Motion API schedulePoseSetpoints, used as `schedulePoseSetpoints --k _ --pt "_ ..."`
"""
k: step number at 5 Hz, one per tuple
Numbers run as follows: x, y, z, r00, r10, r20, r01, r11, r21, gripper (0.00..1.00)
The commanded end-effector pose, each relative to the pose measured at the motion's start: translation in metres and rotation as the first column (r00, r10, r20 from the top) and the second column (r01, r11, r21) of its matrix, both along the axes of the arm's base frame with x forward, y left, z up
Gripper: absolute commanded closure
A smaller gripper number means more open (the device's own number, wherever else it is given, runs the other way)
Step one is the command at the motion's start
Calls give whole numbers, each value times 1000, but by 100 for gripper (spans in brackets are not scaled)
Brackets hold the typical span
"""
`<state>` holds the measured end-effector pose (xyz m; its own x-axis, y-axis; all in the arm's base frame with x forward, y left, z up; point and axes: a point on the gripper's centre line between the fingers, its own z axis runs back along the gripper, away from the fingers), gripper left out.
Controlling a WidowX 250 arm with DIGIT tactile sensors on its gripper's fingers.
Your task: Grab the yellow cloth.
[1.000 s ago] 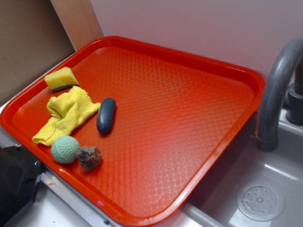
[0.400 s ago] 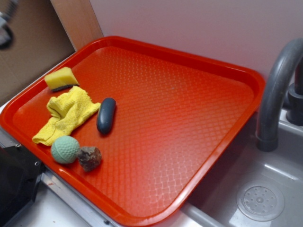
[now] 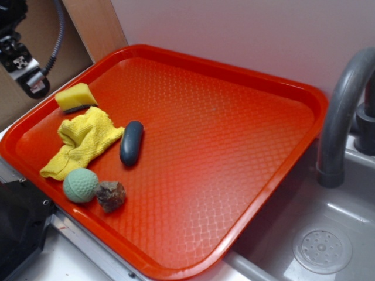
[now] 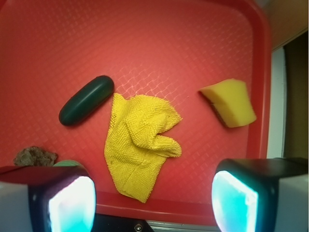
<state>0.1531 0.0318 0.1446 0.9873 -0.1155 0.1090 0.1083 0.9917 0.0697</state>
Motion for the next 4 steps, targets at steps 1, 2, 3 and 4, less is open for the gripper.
schedulePoseSetpoints --k 1,2,3,4 --pt "4 3 3 1000 10 8 -10 1000 7 0" --pt "4 3 3 1000 10 8 -10 1000 7 0" --pt "25 27 -47 998 59 -9 -60 994 -97 0" --pt "34 20 -84 995 49 83 -41 994 -97 0"
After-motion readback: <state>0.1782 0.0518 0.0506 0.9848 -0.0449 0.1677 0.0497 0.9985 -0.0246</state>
